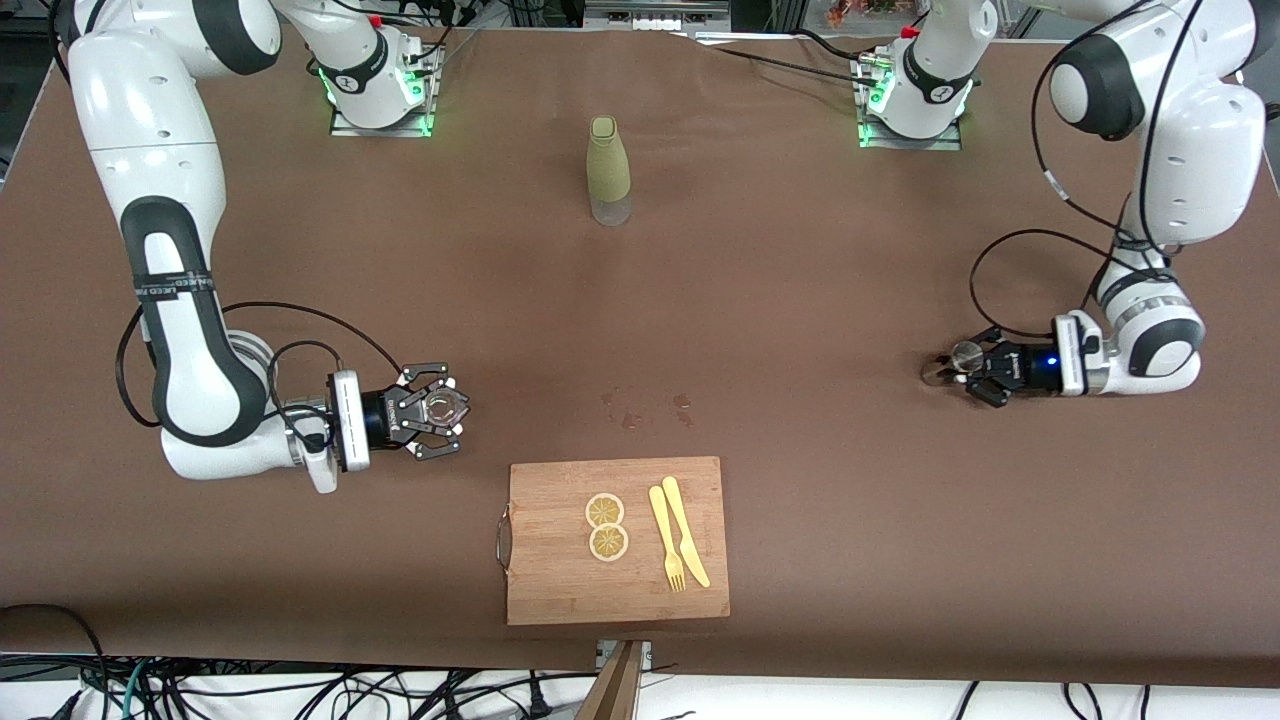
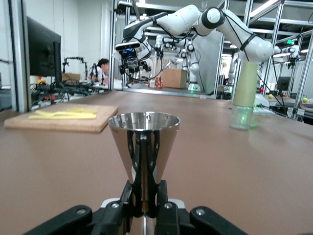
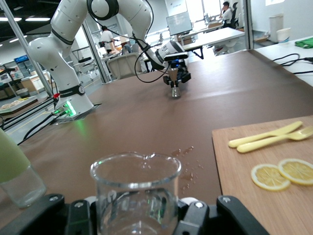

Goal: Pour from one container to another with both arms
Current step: 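Lift the beaker and jigger and carry both toward the table center, then raise the beaker above the jigger with the right gripper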

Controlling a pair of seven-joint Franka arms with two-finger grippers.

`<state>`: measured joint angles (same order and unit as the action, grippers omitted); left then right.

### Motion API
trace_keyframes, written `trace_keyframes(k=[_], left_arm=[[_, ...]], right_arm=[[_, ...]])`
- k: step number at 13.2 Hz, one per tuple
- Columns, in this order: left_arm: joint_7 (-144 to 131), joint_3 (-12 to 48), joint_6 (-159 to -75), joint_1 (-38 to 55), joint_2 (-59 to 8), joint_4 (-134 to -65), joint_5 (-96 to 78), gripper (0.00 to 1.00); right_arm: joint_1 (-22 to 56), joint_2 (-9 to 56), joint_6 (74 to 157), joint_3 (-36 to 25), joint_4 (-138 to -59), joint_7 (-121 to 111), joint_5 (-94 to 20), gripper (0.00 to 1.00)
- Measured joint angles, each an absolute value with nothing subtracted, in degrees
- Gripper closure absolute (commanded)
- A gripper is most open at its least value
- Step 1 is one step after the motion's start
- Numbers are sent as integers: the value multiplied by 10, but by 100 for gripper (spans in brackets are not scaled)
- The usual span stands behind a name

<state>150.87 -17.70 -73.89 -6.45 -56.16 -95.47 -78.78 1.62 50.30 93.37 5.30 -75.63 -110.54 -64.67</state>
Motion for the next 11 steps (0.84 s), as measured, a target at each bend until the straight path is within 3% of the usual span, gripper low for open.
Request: trace_keyframes(k=[7, 11], left_arm=[[1440, -163, -842, 143, -555, -933, -925, 100], [1384, -148, -929, 224, -552, -910, -960, 100]], right_arm=[[79, 480, 980, 54, -747, -1064, -643, 100], [142, 470, 1061, 54, -746, -1024, -639, 100]])
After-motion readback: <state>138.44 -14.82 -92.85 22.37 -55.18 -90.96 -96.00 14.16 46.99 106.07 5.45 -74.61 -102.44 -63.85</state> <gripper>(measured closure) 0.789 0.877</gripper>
